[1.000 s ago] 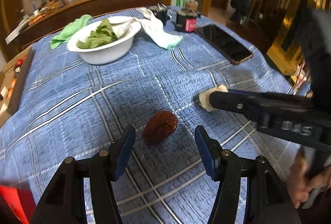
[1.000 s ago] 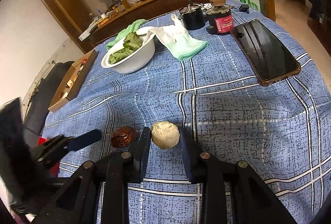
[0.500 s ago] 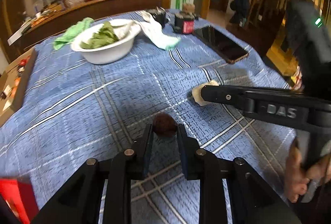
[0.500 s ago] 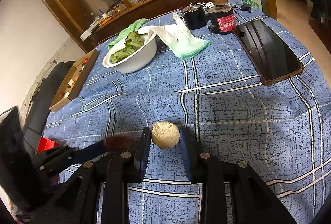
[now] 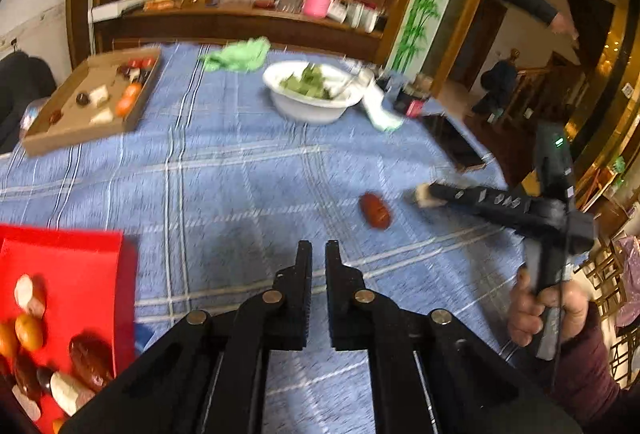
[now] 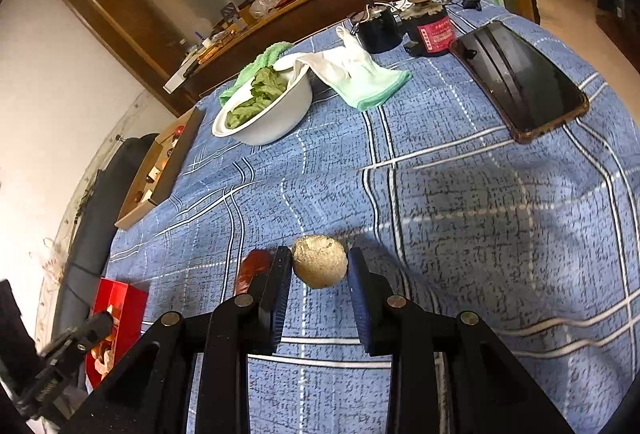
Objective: Organize fruits
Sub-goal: 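Grasp the dark date with the left gripper while the right gripper holds the yam chunk, then carry both items over the red tray and open both grippers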
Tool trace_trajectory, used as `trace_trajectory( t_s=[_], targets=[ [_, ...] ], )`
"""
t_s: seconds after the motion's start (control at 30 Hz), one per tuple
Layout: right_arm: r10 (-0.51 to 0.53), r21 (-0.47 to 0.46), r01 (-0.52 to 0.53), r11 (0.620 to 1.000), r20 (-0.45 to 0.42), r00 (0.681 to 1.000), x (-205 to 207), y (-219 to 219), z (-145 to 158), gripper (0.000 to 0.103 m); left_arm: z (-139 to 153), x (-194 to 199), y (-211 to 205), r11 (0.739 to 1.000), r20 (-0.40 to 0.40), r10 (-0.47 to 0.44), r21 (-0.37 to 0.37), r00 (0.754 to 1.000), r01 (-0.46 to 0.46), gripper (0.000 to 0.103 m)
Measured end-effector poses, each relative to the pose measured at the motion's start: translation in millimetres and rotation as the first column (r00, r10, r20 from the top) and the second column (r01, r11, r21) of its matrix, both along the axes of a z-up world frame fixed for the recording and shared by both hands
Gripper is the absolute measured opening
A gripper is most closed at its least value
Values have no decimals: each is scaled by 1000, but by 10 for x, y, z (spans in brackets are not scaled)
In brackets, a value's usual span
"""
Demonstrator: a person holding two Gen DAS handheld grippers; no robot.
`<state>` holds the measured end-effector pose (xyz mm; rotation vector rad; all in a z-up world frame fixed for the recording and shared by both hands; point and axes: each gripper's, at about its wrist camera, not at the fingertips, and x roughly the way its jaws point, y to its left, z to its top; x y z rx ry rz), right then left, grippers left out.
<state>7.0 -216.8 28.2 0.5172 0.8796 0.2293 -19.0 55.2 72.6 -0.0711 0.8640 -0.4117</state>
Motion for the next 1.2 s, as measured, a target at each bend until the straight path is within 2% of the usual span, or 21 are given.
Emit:
trace_trajectory(
  t_s=[0.1,0.17,0.23,0.43,0.57,0.63,0.67,0.7,0.93,1.03,1.2],
  targets=[
    [-3,6,3,1000,2,1000,-50,10,2,30,-84,38,-70,1000,-23,-12,-1,1000,12,20],
    [-4,19,4,1000,5,1000,-75,-9,9,30,-118,75,-202,999,-23,-39,-7,999,39,34],
    [-7,33,7,999,13,1000,-97,-37,25,30,-155,123,-352,998,-22,-58,3,998,58,43],
    [-4,49,4,999,6,1000,-72,-104,21,30,-324,381,-964,987,-31,-143,72,989,145,43],
    [-14,69,13,998,10,1000,-59,-185,35,30,-445,583,-1213,981,-34,-153,113,988,156,43],
    [-16,81,15,997,12,1000,-52,-219,40,30,-520,658,-1278,977,-27,-138,158,990,141,43],
    [-15,87,14,996,11,1000,-48,-230,40,30,-549,679,-1283,976,-29,-134,169,991,137,35],
    [-11,94,10,996,10,1000,-39,-234,37,30,-579,689,-1276,976,-36,-132,169,991,137,25],
    [21,122,-21,992,4,1000,-15,-170,0,30,-538,586,-1071,986,-25,-111,126,993,113,26],
    [27,148,-27,989,2,1000,-16,-173,-23,30,-378,482,-879,994,-5,-81,79,997,81,26],
    [52,202,-51,978,3,999,-17,-157,-60,30,-27,176,-301,1000,46,12,-5,999,-12,26]
  ],
)
